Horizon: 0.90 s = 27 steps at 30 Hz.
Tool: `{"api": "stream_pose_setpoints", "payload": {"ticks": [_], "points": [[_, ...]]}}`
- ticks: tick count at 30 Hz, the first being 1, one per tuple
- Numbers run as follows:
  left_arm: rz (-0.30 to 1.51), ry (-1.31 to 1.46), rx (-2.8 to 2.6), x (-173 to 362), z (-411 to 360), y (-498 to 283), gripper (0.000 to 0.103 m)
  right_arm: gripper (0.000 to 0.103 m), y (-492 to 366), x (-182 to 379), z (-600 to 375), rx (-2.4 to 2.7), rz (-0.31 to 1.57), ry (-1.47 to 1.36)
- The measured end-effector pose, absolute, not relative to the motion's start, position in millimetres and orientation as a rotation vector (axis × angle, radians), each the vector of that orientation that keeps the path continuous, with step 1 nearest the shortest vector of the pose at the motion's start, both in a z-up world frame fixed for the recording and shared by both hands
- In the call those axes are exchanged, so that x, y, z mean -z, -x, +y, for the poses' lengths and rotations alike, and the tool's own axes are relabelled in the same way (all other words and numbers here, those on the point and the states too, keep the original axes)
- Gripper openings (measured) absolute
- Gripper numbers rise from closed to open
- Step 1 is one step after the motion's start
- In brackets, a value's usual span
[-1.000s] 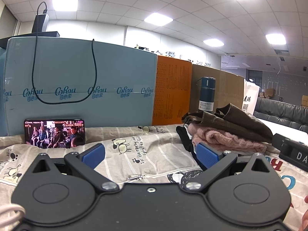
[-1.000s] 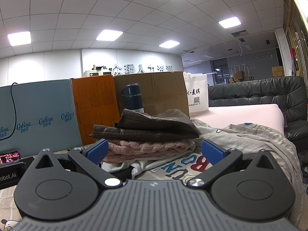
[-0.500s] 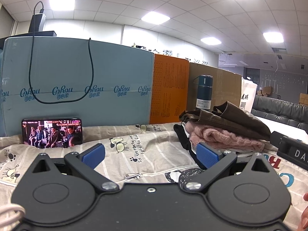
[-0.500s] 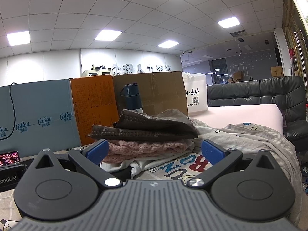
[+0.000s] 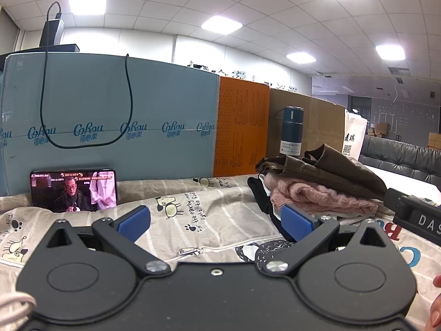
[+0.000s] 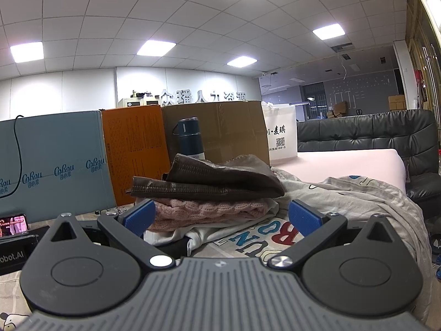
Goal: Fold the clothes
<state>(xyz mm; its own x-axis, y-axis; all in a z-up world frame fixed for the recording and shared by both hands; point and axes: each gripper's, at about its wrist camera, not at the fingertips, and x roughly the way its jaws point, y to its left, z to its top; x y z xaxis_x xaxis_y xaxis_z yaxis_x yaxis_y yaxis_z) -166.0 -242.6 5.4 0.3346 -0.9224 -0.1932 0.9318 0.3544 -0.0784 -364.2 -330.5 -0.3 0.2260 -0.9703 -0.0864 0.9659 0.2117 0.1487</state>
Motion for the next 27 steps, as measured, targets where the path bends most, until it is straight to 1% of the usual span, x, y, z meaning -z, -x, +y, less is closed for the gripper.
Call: {"api": "stream_pose_setpoints", "payload": {"ticks": [27], "points": [[0.218, -0.059, 1.210, -4.9, -243.8, 167.8, 0.103, 0.103, 363.1, 0.1, -331.5, 1.344, -0.028, -0.184]]}}
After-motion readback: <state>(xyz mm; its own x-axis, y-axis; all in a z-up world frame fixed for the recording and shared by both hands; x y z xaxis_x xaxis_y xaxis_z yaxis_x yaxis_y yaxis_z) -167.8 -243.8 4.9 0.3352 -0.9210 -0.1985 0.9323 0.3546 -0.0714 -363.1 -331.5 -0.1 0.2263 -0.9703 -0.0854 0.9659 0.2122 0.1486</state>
